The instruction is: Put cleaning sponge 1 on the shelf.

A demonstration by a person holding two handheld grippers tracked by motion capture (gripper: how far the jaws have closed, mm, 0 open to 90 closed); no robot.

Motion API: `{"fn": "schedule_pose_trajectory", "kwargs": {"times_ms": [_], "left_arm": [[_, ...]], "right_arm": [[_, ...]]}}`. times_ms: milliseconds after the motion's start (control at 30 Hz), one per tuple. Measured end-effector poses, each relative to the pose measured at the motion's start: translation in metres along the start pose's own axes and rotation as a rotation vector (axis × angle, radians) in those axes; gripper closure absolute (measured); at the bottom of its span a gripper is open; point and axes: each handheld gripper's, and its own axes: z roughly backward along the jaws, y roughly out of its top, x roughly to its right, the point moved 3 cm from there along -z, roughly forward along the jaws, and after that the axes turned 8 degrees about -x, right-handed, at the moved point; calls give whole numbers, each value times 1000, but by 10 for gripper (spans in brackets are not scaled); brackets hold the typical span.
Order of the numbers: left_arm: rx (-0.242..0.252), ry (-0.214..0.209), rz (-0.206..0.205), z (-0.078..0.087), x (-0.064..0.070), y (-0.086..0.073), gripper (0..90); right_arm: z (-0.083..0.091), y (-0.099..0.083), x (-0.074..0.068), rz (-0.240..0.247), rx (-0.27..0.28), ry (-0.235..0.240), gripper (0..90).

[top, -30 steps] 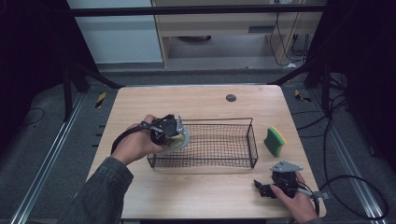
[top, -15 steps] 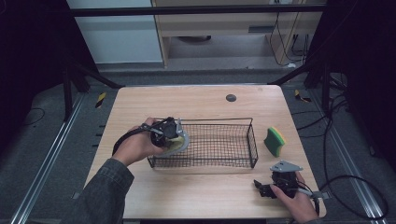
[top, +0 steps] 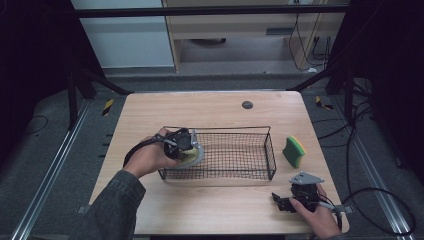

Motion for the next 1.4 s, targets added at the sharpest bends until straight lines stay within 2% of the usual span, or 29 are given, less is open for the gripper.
{"fn": "schedule_pose_trajectory", "kwargs": {"times_ms": [433,600,833,1033,1400], "left_arm": [[3,-32,18,-14,1,0,698],[12,-19,25,-16,1,-1,698],[-12,1,21,-22,4,0,697],[-21,-15,24,-28,5,1,696],[-4,-45,51,-33,5,1,669]], "right_arm": [[0,0,0,6,-2,0,5],[0,0,0,1,0,3,5],[0,0,0,2,2,3,5],[0,0,0,2,2,3,5],[0,0,0,4,1,3,5]]}}
